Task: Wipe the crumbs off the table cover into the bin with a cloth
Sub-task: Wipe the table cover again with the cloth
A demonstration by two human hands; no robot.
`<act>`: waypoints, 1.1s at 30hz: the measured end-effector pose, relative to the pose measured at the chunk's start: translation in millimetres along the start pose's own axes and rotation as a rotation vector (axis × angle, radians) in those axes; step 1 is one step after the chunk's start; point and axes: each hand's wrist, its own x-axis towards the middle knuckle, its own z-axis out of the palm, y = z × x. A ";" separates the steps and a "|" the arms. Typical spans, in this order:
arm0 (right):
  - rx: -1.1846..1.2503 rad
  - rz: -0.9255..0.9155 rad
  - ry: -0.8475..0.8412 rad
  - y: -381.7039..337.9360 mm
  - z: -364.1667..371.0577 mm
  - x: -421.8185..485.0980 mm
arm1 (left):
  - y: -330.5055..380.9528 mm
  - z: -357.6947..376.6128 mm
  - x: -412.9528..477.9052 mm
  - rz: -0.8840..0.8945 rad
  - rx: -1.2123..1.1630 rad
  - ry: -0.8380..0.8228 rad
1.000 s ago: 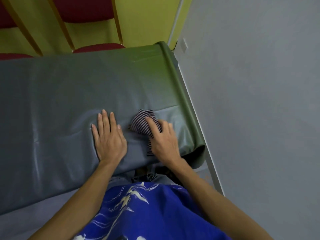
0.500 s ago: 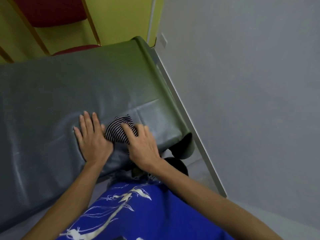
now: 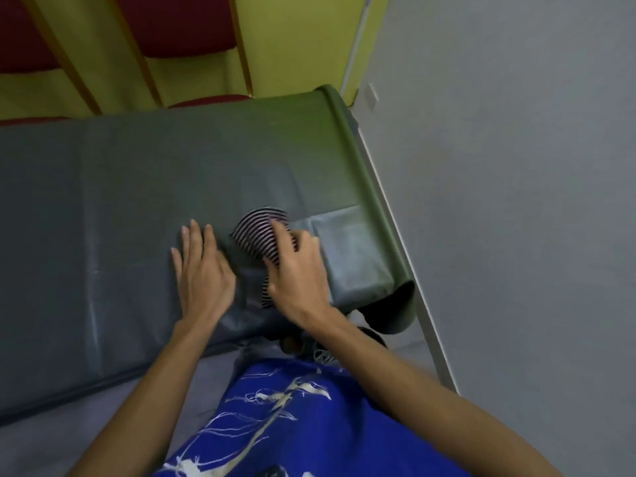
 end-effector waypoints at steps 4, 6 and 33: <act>-0.087 -0.238 -0.159 -11.7 20.1 -1.2 | -25.2 0.6 -24.0 -0.041 0.062 0.014; -0.145 -0.232 -0.151 22.9 5.7 1.2 | -30.2 6.4 -27.8 -0.031 0.109 0.037; -0.072 -0.143 -0.046 47.2 11.4 80.4 | -82.1 -18.4 -52.9 -0.305 0.131 0.142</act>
